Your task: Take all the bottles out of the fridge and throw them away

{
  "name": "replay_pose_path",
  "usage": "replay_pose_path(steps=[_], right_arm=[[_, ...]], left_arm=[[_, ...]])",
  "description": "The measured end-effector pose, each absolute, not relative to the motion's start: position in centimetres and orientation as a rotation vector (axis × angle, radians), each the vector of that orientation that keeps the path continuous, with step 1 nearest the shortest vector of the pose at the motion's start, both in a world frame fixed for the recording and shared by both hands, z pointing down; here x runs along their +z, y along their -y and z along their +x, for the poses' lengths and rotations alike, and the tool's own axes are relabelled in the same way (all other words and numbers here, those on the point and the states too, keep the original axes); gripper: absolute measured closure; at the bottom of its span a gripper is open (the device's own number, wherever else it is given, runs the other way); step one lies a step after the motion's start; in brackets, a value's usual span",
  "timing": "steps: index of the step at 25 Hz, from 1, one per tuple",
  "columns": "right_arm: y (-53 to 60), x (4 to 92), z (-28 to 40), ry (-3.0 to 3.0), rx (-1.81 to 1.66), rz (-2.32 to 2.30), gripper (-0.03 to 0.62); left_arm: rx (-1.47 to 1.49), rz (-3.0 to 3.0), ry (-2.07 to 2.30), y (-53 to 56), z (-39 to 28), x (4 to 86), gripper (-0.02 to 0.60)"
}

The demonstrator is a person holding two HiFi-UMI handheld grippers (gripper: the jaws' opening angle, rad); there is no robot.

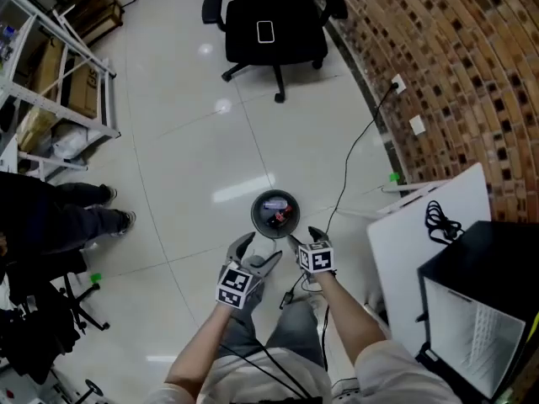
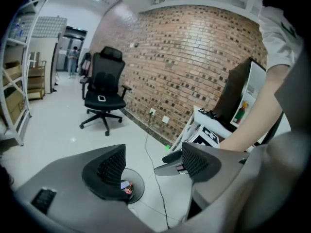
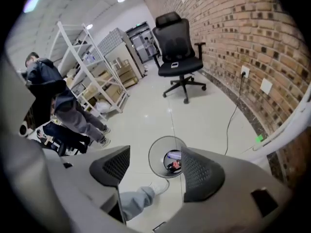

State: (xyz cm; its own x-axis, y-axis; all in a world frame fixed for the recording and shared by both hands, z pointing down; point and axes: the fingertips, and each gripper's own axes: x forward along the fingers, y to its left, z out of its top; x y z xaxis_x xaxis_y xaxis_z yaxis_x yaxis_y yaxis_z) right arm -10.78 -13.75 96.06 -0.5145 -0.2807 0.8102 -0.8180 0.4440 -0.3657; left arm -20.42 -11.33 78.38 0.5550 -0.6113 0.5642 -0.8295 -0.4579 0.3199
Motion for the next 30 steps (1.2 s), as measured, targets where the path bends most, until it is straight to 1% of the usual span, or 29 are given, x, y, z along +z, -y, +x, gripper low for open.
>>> replay_pose_path(steps=[3, 6, 9, 13, 17, 20, 24, 27, 30], right_arm=[[16.0, 87.3, -5.5, 2.086, 0.955, 1.095, 0.23], [15.4, 79.2, -0.2, 2.133, 0.877, 1.31, 0.232], [13.8, 71.8, 6.8, 2.146, 0.754, 1.574, 0.233], [8.5, 61.2, 16.4, 2.032, 0.605, 2.044, 0.235], [0.9, 53.0, 23.4, 1.89, 0.463, 2.415, 0.235], [-5.0, 48.7, 27.5, 1.764, 0.334, 2.593, 0.235], [-12.1, 43.9, 31.4, 1.566, 0.175, 2.789, 0.237], [-16.0, 40.9, 33.0, 1.437, 0.067, 2.871, 0.237], [-18.5, 38.8, 33.5, 1.36, -0.018, 2.893, 0.237]], left_arm=[[0.465, 2.348, 1.021, 13.0, -15.3, 73.7, 0.219], [0.466, 2.466, 0.885, 12.3, -11.0, 69.1, 0.219], [0.428, 2.57, 0.77, 11.8, -6.5, 65.0, 0.225], [0.337, 2.699, 0.564, 10.9, 0.4, 59.6, 0.227], [0.256, 2.813, 0.378, 8.3, 7.1, 54.3, 0.227], [0.215, 2.942, 0.222, 5.2, 12.3, 50.5, 0.227], [0.052, 3.037, 0.09, 1.9, 18.1, 44.7, 0.227], [-0.044, 3.057, 0.049, 0.1, 20.7, 41.7, 0.236], [-0.071, 3.096, 0.011, -1.5, 22.2, 39.3, 0.241]])
